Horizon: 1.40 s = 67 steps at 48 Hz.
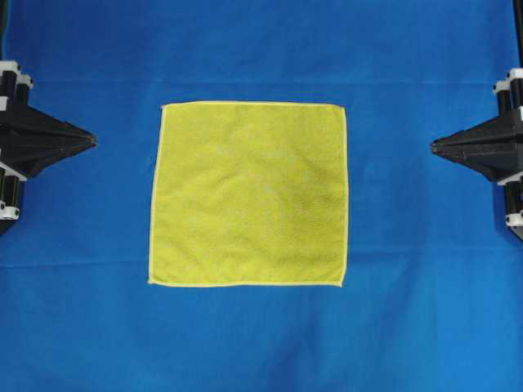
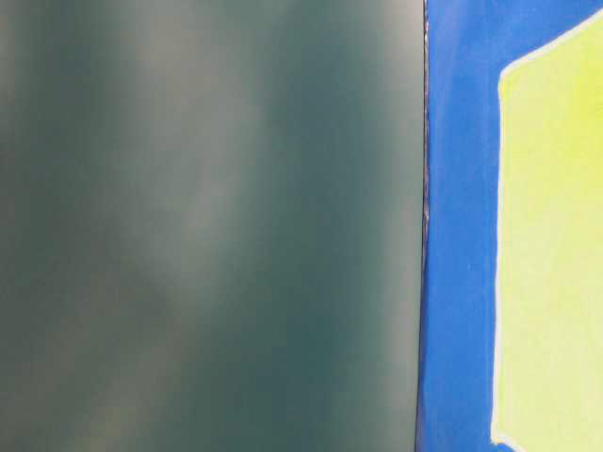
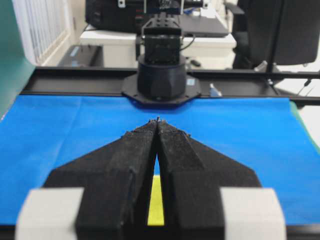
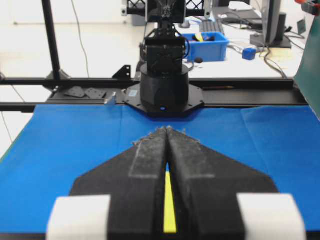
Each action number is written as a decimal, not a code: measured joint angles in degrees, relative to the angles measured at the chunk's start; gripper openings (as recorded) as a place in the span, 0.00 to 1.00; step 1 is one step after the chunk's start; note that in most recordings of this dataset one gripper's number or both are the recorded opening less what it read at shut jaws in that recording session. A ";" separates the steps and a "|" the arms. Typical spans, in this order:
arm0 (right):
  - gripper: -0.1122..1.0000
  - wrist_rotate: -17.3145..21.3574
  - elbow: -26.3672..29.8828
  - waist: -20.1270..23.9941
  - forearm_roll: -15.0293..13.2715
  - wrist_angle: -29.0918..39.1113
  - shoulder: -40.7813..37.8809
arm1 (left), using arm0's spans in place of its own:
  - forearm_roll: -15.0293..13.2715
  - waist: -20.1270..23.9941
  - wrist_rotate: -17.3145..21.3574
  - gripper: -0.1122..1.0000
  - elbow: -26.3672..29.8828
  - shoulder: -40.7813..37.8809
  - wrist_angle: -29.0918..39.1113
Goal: Fold the yellow towel.
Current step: 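Move both grippers to the towel's top corners and grasp them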
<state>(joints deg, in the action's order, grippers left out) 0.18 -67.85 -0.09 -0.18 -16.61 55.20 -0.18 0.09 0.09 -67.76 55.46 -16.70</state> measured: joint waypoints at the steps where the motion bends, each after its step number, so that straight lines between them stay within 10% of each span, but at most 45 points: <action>1: 0.10 0.00 0.00 0.00 0.00 0.00 -0.09 | 0.00 0.09 -0.18 0.10 0.00 -0.09 0.18; 27: 0.11 2.29 5.80 -15.47 0.18 13.10 -15.38 | -1.49 10.20 -0.70 0.13 0.26 -11.95 6.24; 39: 0.62 2.29 9.58 -20.21 0.26 15.12 -27.86 | -1.58 16.88 -0.79 0.74 1.05 -21.53 5.71; 43: 0.65 2.29 11.60 -21.18 0.09 16.26 -32.70 | -1.58 19.25 -0.70 0.86 1.14 -24.79 5.01; 67: 0.62 2.20 17.75 -23.91 -0.62 14.59 -55.99 | -1.58 24.79 -0.09 0.86 3.25 -51.94 -7.47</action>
<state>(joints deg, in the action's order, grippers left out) 2.37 -50.10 -23.99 -0.79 -2.02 -0.79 -1.76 24.87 0.00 -64.51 3.52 -24.17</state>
